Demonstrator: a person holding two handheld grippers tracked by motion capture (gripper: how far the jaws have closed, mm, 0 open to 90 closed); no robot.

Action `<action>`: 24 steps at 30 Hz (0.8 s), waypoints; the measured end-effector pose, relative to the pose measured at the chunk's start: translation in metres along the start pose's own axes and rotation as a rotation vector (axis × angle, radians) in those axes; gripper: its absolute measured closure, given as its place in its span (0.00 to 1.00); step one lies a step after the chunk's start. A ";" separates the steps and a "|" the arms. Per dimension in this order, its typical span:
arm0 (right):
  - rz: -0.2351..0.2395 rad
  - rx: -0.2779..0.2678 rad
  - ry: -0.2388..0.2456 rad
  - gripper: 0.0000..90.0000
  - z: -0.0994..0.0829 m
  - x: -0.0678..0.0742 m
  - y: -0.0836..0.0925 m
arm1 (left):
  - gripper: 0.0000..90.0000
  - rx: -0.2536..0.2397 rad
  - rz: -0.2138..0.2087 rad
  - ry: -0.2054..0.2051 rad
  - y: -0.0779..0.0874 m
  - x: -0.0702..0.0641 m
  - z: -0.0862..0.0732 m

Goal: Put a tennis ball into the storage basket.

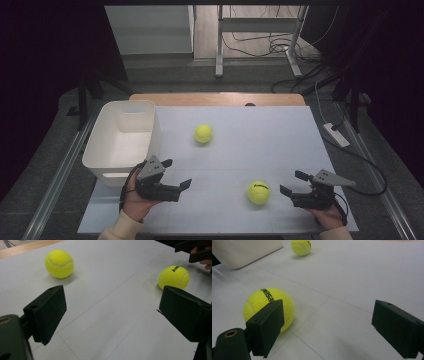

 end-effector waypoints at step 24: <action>0.001 -0.007 -0.003 0.12 0.005 0.000 -0.005 | 0.09 0.029 -0.020 -0.010 -0.018 -0.005 0.027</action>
Point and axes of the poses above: each handheld gripper's, and its own axes: y roughly backward along the jaws, z roughly out of its top, x roughly to its left, the point moved 9 cm from there along -y, roughly forward along the jaws, and after that the axes turned 3 degrees about x, right-handed, at the moved point
